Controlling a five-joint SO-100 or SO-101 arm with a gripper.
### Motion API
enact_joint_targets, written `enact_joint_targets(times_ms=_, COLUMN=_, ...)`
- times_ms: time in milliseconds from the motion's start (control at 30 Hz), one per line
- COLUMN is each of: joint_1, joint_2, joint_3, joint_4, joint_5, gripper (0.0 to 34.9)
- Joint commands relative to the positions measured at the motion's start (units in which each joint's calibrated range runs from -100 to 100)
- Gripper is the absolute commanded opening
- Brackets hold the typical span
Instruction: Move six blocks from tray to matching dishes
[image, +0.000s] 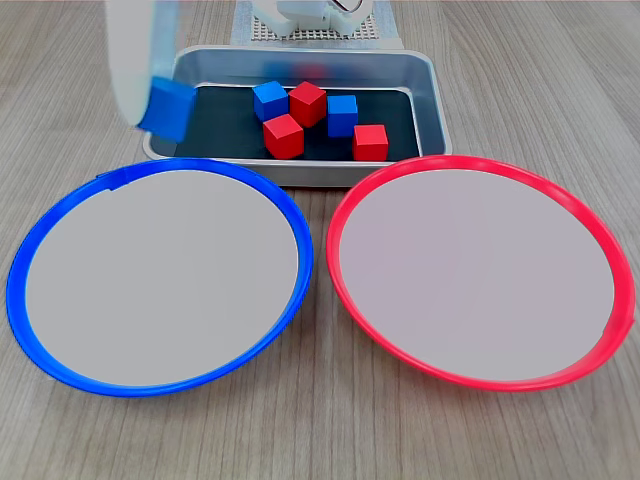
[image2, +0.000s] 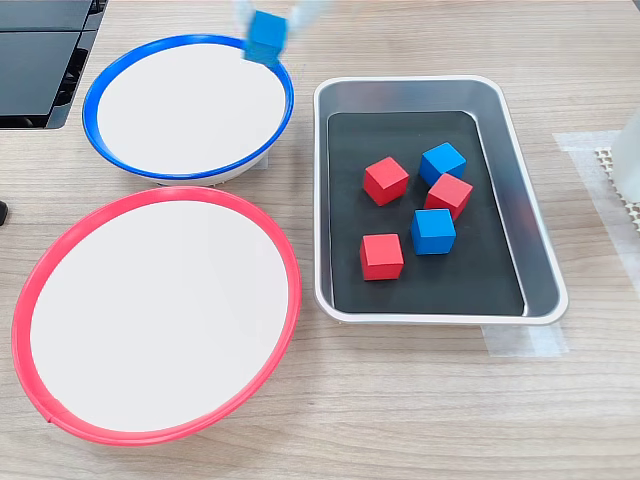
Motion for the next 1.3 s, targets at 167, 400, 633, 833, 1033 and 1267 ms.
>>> enact_joint_targets(times_ms=167, joint_1=-2.6, joint_2=18.5, joint_3=-13.9, joint_4=-13.0, joint_5=4.1, gripper=18.3)
enact_joint_targets(times_ms=400, joint_1=-3.4, joint_2=9.3, joint_3=-6.9, joint_4=-2.2, joint_5=8.8, gripper=8.2)
enact_joint_targets(times_ms=633, joint_1=1.2, joint_2=-13.2, joint_3=15.7, joint_4=17.0, joint_5=17.9, gripper=0.4)
enact_joint_targets(times_ms=833, joint_1=4.8, joint_2=-23.9, joint_3=39.3, joint_4=13.0, joint_5=20.4, gripper=11.9)
enact_joint_targets(times_ms=1033, joint_1=3.5, joint_2=-24.6, joint_3=47.5, joint_4=7.3, joint_5=20.6, gripper=17.9)
enact_joint_targets(times_ms=1267, joint_1=1.0, joint_2=-21.1, joint_3=50.2, joint_4=2.1, joint_5=20.2, gripper=17.1)
